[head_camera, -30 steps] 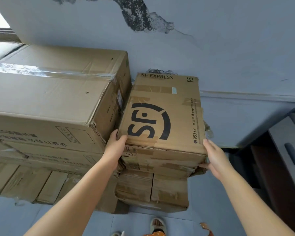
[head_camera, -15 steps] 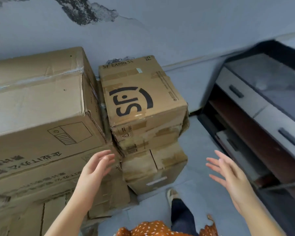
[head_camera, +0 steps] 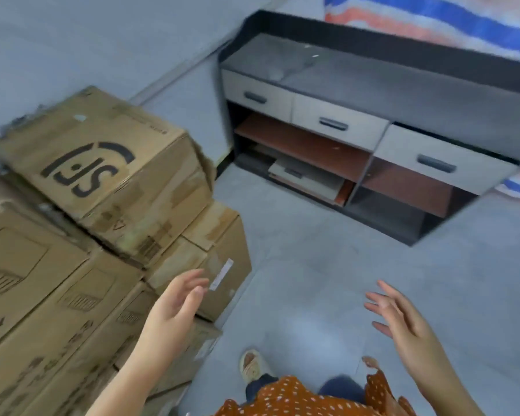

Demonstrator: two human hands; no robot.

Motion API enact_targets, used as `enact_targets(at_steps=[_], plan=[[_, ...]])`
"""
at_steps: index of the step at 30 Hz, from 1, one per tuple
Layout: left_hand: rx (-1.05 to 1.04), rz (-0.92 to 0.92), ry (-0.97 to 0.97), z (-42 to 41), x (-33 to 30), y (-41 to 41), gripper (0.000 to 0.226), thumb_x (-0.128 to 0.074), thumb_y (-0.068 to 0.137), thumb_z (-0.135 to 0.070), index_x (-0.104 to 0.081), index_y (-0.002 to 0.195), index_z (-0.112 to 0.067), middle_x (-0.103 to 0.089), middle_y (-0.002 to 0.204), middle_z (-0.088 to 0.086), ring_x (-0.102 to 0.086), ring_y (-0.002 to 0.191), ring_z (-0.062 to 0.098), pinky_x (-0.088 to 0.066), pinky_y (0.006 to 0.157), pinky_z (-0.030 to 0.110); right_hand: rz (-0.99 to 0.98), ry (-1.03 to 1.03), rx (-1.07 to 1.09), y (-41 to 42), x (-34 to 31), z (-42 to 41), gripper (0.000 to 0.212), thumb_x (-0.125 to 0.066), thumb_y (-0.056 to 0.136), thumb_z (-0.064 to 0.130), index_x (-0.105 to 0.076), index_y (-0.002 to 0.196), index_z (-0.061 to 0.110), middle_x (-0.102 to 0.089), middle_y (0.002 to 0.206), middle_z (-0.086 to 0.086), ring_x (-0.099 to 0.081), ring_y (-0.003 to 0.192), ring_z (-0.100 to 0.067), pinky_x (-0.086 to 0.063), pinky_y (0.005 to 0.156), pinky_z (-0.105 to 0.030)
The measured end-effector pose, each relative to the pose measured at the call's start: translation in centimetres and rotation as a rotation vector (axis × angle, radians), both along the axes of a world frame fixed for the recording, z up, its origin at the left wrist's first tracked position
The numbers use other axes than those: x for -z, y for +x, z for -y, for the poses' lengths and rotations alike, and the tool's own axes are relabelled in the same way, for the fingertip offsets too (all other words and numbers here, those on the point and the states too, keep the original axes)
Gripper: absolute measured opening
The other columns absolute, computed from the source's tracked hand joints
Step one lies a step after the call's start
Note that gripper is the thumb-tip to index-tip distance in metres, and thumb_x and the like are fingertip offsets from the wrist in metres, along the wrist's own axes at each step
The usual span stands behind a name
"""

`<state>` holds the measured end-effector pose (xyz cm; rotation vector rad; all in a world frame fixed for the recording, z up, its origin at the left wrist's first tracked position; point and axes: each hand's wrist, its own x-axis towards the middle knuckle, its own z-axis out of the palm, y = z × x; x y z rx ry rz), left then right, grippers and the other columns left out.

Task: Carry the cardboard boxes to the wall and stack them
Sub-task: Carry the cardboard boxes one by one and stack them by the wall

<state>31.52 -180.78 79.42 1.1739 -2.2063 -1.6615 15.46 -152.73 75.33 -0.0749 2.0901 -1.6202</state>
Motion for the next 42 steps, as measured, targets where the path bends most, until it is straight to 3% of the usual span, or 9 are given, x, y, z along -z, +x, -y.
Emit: enact_targets(at_steps=[3,9,12,17,20,24,28,36,42], plan=[[0.131,-0.009,-0.013,-3.6,-0.6,-1.6,0.022,-0.046,0.097,-0.025,-0.056,0.111,-0.039,-0.068,0.107,-0.016,-0.06,0.102,-0.006,-0.042,0.089,0.02,-0.04,0.032,0.13,1.1,-1.0,-5.0,0.035,-0.052,0.085,0.063,-0.053,0.115,0.045,-0.067,0.109,0.018,-0.061,0.11,-0.002,-0.047,0.101,-0.037],[0.417,-0.092,-0.034,-14.9,-0.5,-6.3,0.024,-0.048,0.095,-0.011,-0.058,0.108,-0.028,-0.068,0.108,-0.004,-0.063,0.099,0.003,-0.047,0.088,0.018,-0.124,0.087,0.356,5.1,-2.5,-19.8,0.063,-0.049,0.066,0.083,-0.052,0.119,0.05,-0.064,0.113,0.025,-0.061,0.109,0.0,-0.046,0.101,-0.04],[0.523,-0.119,-0.005,-23.2,-0.1,-8.7,0.017,-0.058,0.093,-0.02,-0.058,0.103,-0.035,-0.07,0.101,-0.008,-0.064,0.095,-0.001,-0.046,0.098,0.034,-0.152,0.09,0.486,8.4,-3.0,-28.9,0.074,-0.053,0.059,0.088,-0.054,0.119,0.046,-0.067,0.112,0.018,-0.063,0.106,-0.002,-0.051,0.093,-0.034],[0.775,-0.163,0.075,-38.1,0.1,-11.7,0.018,-0.056,0.087,-0.036,-0.058,0.105,-0.037,-0.069,0.102,-0.016,-0.062,0.106,0.009,-0.044,0.101,0.043,-0.143,0.103,0.847,14.9,-3.9,-43.0,0.028,-0.052,0.087,0.048,-0.053,0.115,0.044,-0.068,0.109,0.012,-0.064,0.106,-0.008,-0.055,0.086,-0.025],[0.955,-0.175,0.081,-46.1,-0.4,-13.3,0.03,-0.052,0.077,-0.045,-0.06,0.104,-0.037,-0.069,0.1,-0.018,-0.064,0.101,0.009,-0.044,0.101,0.046,-0.183,0.11,1.077,19.2,-4.6,-48.9,0.038,-0.058,0.083,0.061,-0.055,0.116,0.044,-0.069,0.109,0.013,-0.066,0.101,-0.003,-0.054,0.085,-0.021],[1.221,-0.17,0.085,-55.3,-1.0,-15.6,0.031,-0.051,0.076,-0.046,-0.06,0.105,-0.037,-0.07,0.099,-0.012,-0.065,0.099,0.008,-0.045,0.1,0.044,-0.141,0.087,1.363,25.1,-3.7,-53.3,0.026,-0.047,0.099,0.023,-0.056,0.12,0.036,-0.07,0.107,0.01,-0.066,0.101,-0.006,-0.054,0.084,-0.026],[1.404,-0.175,0.099,-63.6,-1.1,-17.4,0.029,-0.047,0.081,-0.043,-0.058,0.107,-0.038,-0.068,0.102,-0.018,-0.065,0.1,0.007,-0.047,0.097,0.038,-0.071,0.088,1.57,28.1,-2.3,-55.4,0.03,-0.048,0.094,0.033,-0.055,0.123,0.034,-0.07,0.107,0.009,-0.067,0.1,-0.005,-0.055,0.082,-0.024],[1.635,-0.11,0.135,-79.0,1.6,-21.8,0.023,-0.046,0.098,-0.016,-0.06,0.11,-0.03,-0.071,0.101,-0.01,-0.066,0.096,0.004,-0.048,0.094,0.035,-0.026,0.102,1.799,26.9,-0.7,-63.8,0.028,-0.045,0.099,0.018,-0.058,0.117,0.035,-0.072,0.101,0.014,-0.068,0.095,-0.003,-0.054,0.081,-0.02],[1.831,-0.174,0.087,-92.9,-1.5,-28.1,0.021,-0.049,0.096,-0.022,-0.059,0.111,-0.032,-0.067,0.101,-0.022,-0.064,0.094,-0.003,-0.046,0.095,0.034,-0.075,0.106,1.932,21.3,-2.5,-73.3,0.028,-0.043,0.1,0.015,-0.058,0.12,0.029,-0.071,0.104,0.006,-0.068,0.091,-0.002,-0.055,0.079,-0.018]])
